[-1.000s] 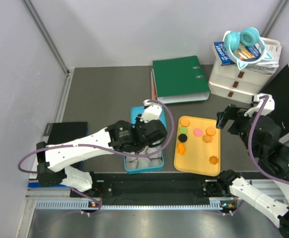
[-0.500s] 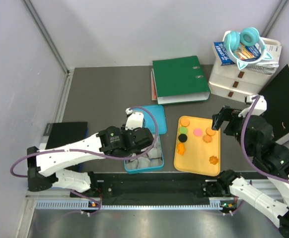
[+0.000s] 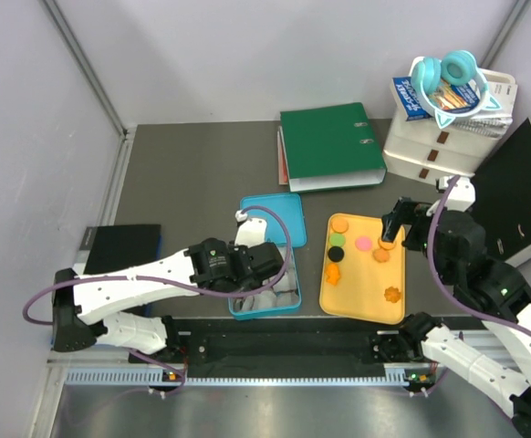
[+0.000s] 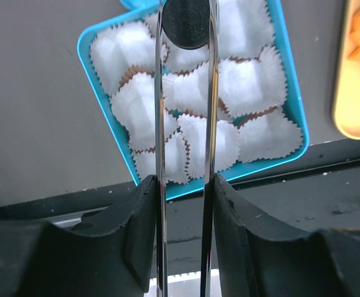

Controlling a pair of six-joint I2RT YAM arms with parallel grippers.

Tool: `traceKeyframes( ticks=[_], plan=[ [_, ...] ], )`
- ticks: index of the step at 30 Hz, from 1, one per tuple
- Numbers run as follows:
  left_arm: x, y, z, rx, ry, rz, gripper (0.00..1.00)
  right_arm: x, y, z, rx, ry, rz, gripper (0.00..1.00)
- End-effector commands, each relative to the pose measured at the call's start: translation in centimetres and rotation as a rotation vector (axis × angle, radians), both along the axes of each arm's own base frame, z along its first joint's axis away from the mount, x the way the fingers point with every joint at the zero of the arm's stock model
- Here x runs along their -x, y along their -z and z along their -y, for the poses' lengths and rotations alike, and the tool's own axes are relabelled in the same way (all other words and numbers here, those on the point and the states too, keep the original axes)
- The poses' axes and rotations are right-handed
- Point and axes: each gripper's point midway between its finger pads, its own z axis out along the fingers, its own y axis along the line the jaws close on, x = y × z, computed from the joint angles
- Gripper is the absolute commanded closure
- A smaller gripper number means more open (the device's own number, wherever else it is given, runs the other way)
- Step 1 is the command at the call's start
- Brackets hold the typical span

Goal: Pack the cookies

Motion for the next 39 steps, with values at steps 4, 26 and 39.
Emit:
traceKeyframes(
  ticks=[4,26,39],
  plan=[
    [-0.3,0.4,-0.3,0.041,-0.057,0.03,1.0,-0.5,-0.3,-0.7,-0.011,-0.017,0.024,0.01],
    [-0.3,-0.9,0.0,0.036,-0.011,0.035,0.67,-1.1,-0.5,-1.3,-0.008,-0.034,0.023,0.01],
    [-0.3,-2.2,-0.4,0.04,-0.003,0.045,0.59,-1.3,-0.7,-1.5,-0.004,-0.036,0.024,0.01]
  ],
)
